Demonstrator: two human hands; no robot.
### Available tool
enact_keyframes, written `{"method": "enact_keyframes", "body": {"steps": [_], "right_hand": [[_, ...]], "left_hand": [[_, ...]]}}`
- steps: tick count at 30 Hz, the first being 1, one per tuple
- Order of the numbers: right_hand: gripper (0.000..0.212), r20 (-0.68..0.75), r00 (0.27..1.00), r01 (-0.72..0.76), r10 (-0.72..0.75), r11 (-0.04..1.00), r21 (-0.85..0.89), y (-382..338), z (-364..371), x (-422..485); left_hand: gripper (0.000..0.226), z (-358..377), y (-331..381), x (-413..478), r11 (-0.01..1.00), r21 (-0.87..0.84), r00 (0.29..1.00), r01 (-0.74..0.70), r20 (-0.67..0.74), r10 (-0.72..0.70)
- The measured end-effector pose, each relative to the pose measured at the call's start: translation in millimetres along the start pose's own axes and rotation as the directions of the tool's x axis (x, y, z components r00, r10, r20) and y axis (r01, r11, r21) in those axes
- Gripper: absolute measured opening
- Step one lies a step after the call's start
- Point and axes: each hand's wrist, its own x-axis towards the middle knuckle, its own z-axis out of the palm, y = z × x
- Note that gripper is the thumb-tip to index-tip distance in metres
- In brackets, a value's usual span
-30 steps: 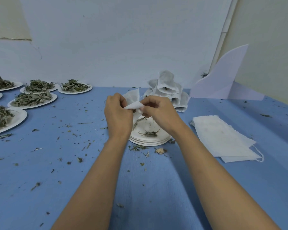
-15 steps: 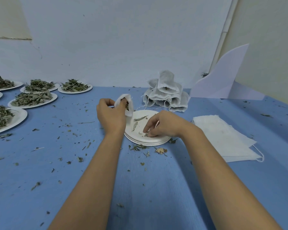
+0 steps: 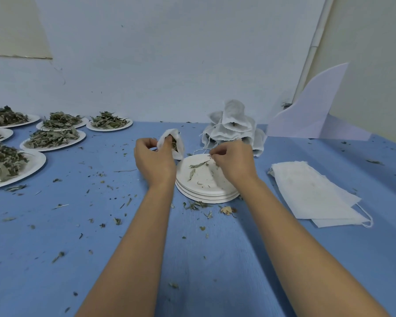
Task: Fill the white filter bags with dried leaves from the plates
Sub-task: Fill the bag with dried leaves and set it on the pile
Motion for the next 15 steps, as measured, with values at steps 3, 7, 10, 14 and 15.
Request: {"method": "enact_keyframes", "body": {"steps": [3, 7, 10, 14, 15], "right_hand": [[0.02, 0.013, 1.0, -0.002, 0.002, 0.999, -0.048, 1, 11, 9], [0.021, 0.156, 0.987, 0.009, 0.024, 0.977, -0.211, 2, 21, 18], [0.024, 0.195, 0.981, 0.035, 0.016, 0.967, -0.254, 1, 24, 17], [0.049, 0.247, 0.967, 0.03, 0.057, 0.942, -0.333, -7, 27, 8], [0.053, 0.267, 0.962, 0.053, 0.054, 0.925, -0.377, -9, 28, 7]], "left_hand": [[0.03, 0, 0, -1, 1.0, -0.002, 1.0, -0.008, 0.006, 0.008], [0.03, -1, -1, 0, 1.0, -0.023, 1.0, 0.005, -0.002, -0.005], [0.03, 0, -1, 0, 0.999, -0.041, 1.0, 0.013, -0.004, -0.013], [0.03, 0, -2, 0, 0.999, -0.036, 1.0, 0.003, -0.007, -0.003], [0.03, 0, -2, 0, 1.0, -0.031, 1.0, 0.001, -0.009, -0.002]]}}
